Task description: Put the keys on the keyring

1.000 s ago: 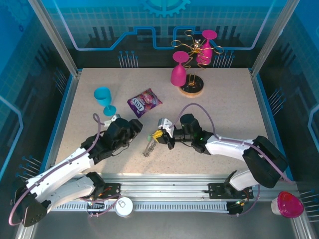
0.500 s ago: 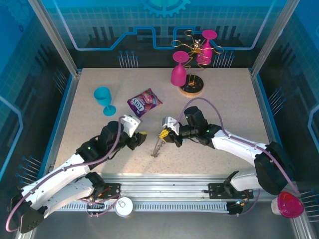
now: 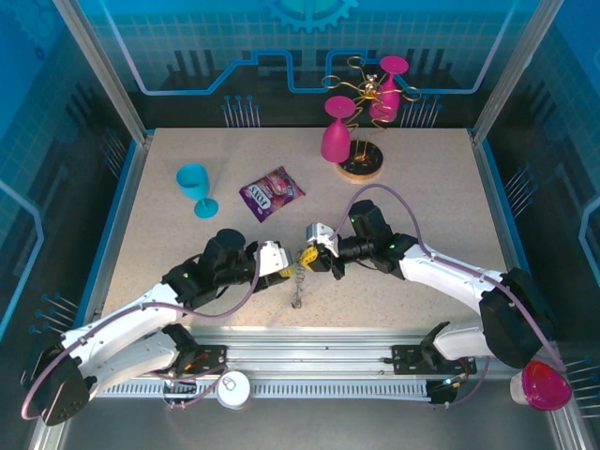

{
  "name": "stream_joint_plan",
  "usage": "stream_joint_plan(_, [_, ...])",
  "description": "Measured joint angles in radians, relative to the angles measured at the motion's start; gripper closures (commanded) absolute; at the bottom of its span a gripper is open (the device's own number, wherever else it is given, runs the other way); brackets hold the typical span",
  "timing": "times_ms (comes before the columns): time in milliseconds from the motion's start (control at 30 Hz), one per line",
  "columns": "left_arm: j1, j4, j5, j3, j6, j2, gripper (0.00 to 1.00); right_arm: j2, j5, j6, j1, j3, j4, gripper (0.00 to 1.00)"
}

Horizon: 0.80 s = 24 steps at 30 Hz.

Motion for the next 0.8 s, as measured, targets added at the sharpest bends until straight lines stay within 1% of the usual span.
stream_joint_plan(167, [0.005, 0.032, 0.026, 0.000, 0.026, 0.031, 0.73, 0.000, -0.003, 0.000, 0.000, 0.000, 0.000, 1.00])
stream_joint_plan(267, [0.012, 0.047, 0.039, 0.000, 0.026, 0.043, 0.81, 0.000, -0.004, 0.000, 0.000, 0.000, 0.001, 1.00])
stream_joint_plan(400, [0.013, 0.053, 0.049, 0.000, 0.024, 0.051, 0.88, 0.000, -0.004, 0.000, 0.000, 0.000, 0.004, 1.00])
stream_joint_plan(467, [0.013, 0.054, 0.050, -0.001, 0.023, 0.054, 0.94, 0.000, -0.004, 0.000, 0.000, 0.000, 0.004, 1.00])
stream_joint_plan(567, [0.016, 0.057, 0.048, -0.005, 0.019, 0.057, 0.99, 0.000, -0.006, 0.005, -0.004, -0.001, 0.005, 1.00])
stream_joint_plan(667, [0.016, 0.060, 0.042, -0.005, 0.015, 0.057, 1.00, 0.000, -0.005, 0.025, -0.004, -0.003, 0.023, 1.00])
stream_joint_plan(800, [0.016, 0.076, 0.026, -0.019, -0.005, 0.053, 1.00, 0.000, -0.001, 0.086, -0.004, -0.027, 0.091, 1.00])
